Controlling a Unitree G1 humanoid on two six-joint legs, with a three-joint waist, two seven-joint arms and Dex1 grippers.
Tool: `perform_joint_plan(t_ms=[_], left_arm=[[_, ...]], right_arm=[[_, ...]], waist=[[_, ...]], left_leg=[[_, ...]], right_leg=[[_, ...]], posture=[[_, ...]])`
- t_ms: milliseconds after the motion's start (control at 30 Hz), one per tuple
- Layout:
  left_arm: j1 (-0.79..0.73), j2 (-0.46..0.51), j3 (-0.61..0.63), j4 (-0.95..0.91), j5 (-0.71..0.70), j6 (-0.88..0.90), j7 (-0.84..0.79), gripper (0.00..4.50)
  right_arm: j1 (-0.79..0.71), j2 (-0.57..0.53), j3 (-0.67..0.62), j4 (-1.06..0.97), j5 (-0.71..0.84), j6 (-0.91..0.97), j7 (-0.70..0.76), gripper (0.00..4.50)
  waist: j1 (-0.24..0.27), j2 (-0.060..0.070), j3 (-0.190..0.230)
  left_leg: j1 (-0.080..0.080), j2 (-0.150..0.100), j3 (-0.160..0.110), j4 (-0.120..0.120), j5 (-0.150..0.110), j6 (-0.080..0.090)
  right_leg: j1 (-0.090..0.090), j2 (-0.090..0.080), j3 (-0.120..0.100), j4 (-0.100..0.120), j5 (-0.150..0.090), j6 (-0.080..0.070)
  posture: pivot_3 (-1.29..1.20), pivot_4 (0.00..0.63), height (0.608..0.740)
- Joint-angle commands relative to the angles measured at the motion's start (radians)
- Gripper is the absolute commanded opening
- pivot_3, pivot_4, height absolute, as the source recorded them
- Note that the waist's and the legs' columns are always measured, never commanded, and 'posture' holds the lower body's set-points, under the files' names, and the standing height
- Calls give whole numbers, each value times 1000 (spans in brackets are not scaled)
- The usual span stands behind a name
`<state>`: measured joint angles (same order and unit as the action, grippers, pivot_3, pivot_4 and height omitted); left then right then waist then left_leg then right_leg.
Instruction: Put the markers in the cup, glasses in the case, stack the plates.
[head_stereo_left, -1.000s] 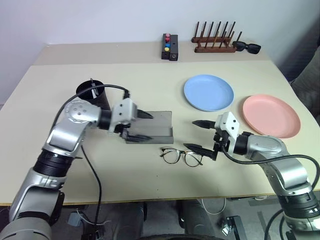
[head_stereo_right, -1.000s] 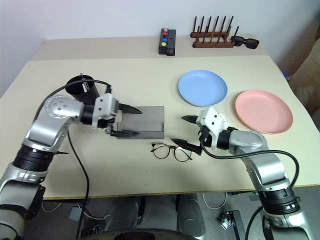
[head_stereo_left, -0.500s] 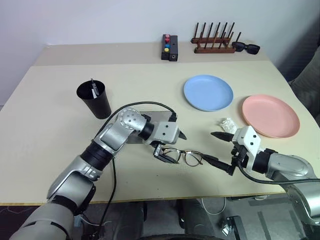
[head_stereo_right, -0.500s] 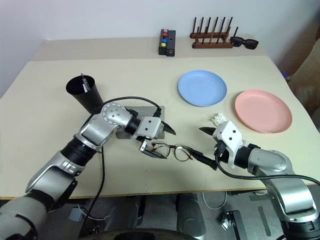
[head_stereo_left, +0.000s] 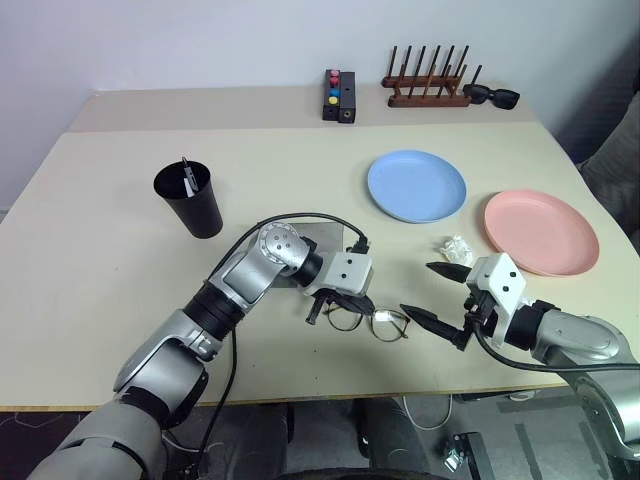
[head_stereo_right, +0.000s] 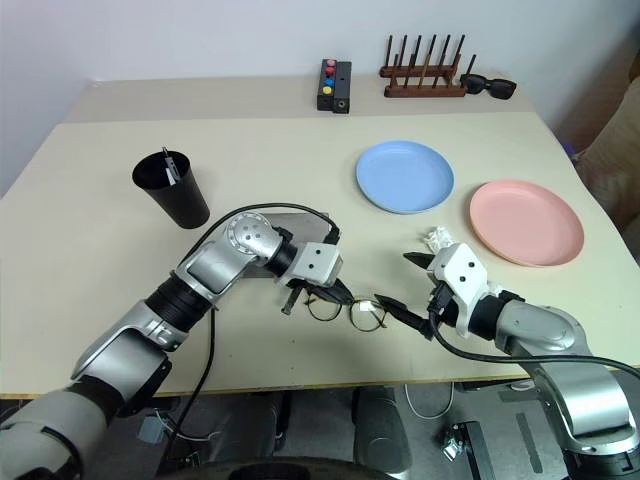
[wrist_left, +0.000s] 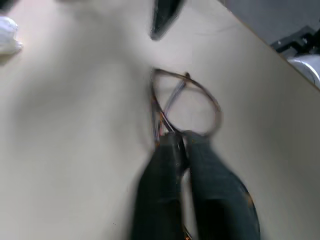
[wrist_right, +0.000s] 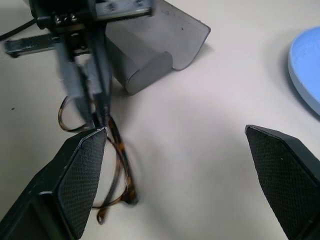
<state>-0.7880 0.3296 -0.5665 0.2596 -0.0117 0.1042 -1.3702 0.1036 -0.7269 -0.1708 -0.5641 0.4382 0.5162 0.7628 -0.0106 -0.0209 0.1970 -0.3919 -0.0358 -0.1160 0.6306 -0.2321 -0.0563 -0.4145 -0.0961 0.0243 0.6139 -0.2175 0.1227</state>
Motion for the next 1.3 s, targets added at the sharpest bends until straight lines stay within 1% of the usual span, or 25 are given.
perform_joint_plan(t_ms=[33, 267, 367, 500, 800, 900, 1033, 1133, 1300], left_arm=[[10, 5, 7, -29, 6, 14, 6, 29], [20, 16, 3, -31, 18, 9, 20, 29], [21, 21, 5, -41, 11, 7, 13, 846], [17, 23, 4, -46, 13, -11, 16, 2822], [14, 12, -4, -25, 36, -21, 19, 2822], [17, 6, -7, -24, 37, -15, 17, 2025], [23, 7, -12, -19, 40, -13, 11, 94], [25, 10, -8, -21, 46, -11, 13, 39], [26, 9, 12, -27, 33, 2, 26, 39]], right_arm=[[-28, -3, -4, 5, 8, -23, 12, 4500], [-47, -3, 4, 27, 1, -34, 25, 4500], [-47, -2, 7, 30, -2, -39, 28, 4500], [-44, -2, 9, 30, -3, -41, 28, 4500], [-44, 3, 18, 28, -8, -43, 22, 4500], [-44, 4, 21, 24, -8, -42, 17, 4500], [-46, 5, 23, 25, -10, -44, 15, 4500], [-48, 4, 21, 28, -10, -46, 15, 4500], [-60, 6, 18, 41, -17, -56, 12, 4500]], waist=[[0, 0, 0], [0, 0, 0], [-1, 0, 0], [0, 0, 0], [0, 0, 0], [0, 0, 0], [0, 1, 0], [2, 1, -1], [1, 1, -1]], left_leg=[[0, 0, 0, 0, 0, 0], [0, 0, 0, 0, 0, 0], [0, 0, 0, 0, 0, 0], [0, 0, 0, 0, 0, 0], [0, 0, 0, 0, 0, 0], [0, 0, 0, 0, 0, 0], [1, 0, 0, 0, 0, 0], [3, 0, 0, 1, -1, 1], [3, 0, 0, 1, -1, 1]], right_leg=[[0, 0, 0, 0, 0, 0], [0, 0, 0, 0, 0, 0], [0, 0, 0, 0, 0, 0], [0, 0, 0, 0, 0, 0], [0, 0, 0, 0, 0, 0], [0, 0, 0, 0, 0, 0], [1, 0, 0, 0, 0, 0], [5, -1, 0, -2, 0, 0], [5, -1, 0, -2, -1, 0]], posture=[[0, 150, 739], [0, 150, 739], [0, 150, 739], [0, 150, 739], [0, 150, 739], [0, 150, 739], [0, 150, 739], [0, 150, 739], [0, 150, 739]])
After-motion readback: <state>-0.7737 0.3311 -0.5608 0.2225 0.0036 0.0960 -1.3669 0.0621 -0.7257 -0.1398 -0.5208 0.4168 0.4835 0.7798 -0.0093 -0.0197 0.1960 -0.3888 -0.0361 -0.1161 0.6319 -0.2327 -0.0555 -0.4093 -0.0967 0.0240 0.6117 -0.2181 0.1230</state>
